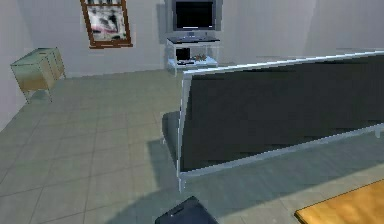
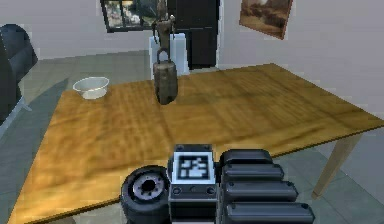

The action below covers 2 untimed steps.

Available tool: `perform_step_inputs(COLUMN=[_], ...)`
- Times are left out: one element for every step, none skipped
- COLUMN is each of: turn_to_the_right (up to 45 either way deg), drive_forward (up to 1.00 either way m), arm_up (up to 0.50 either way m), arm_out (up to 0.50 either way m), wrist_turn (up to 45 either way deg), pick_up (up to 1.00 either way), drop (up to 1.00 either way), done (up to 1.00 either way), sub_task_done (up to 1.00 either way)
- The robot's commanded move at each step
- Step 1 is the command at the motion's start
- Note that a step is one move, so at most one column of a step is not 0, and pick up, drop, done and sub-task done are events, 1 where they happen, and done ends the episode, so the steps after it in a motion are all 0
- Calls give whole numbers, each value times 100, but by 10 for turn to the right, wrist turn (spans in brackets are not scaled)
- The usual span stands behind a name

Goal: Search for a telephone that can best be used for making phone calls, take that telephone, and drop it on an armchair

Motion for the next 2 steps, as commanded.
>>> perform_step_inputs(turn_to_the_right=[150,0], drive_forward=[0,70], arm_up=[0,0], arm_out=[0,0], wrist_turn=[0,0], pick_up=[0,0], drop=[0,0], done=[0,0], sub_task_done=[0,0])
